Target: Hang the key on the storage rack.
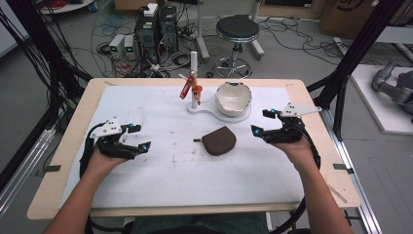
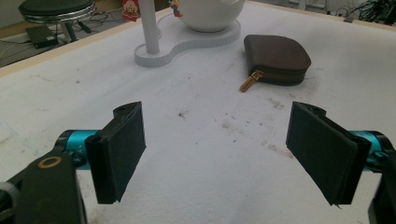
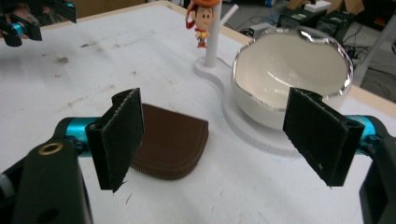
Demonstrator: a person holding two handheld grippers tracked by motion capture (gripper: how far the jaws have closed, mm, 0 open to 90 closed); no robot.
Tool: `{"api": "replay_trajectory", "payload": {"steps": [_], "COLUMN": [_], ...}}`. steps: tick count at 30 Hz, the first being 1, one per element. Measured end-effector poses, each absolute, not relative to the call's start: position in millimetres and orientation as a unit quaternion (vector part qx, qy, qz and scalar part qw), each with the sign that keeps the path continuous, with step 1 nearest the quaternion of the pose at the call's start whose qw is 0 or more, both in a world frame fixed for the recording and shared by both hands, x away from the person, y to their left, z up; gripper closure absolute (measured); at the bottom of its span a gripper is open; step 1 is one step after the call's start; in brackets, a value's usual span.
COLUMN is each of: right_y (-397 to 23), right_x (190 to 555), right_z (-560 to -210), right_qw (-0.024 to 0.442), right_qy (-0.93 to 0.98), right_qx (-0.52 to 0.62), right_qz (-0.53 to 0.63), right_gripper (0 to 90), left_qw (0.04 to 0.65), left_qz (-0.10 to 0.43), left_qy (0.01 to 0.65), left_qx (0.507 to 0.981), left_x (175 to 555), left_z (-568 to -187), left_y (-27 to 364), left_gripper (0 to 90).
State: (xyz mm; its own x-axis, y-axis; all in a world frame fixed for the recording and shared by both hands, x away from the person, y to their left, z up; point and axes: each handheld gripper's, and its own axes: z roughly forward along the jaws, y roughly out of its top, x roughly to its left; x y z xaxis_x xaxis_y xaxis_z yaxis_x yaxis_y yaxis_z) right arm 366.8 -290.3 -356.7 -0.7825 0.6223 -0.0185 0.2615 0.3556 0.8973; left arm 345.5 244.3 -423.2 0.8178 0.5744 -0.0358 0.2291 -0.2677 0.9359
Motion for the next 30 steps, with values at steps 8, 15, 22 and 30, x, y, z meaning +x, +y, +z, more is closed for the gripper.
{"api": "replay_trajectory", "payload": {"steps": [8, 15, 22, 30], "right_y": [-304, -321, -335, -347], "right_x": [355, 342, 333, 325], "right_z": [-378, -399, -413, -425], "right_qw": [0.179, 0.181, 0.180, 0.181], "right_qy": [0.791, 0.786, 0.784, 0.778], "right_qx": [0.302, 0.329, 0.351, 0.367], "right_qz": [0.501, 0.490, 0.480, 0.477], "right_gripper": [19.6, 18.6, 18.1, 18.1], "left_qw": [0.547, 0.546, 0.553, 0.555], "left_qz": [0.154, 0.150, 0.145, 0.141], "left_qy": [0.255, 0.253, 0.250, 0.252], "left_qx": [0.782, 0.784, 0.782, 0.780], "left_x": [348, 351, 355, 358], "left_z": [-424, -425, -425, -426], "left_y": [241, 239, 236, 234], "left_gripper": [19.6, 19.5, 19.4, 19.4]}}
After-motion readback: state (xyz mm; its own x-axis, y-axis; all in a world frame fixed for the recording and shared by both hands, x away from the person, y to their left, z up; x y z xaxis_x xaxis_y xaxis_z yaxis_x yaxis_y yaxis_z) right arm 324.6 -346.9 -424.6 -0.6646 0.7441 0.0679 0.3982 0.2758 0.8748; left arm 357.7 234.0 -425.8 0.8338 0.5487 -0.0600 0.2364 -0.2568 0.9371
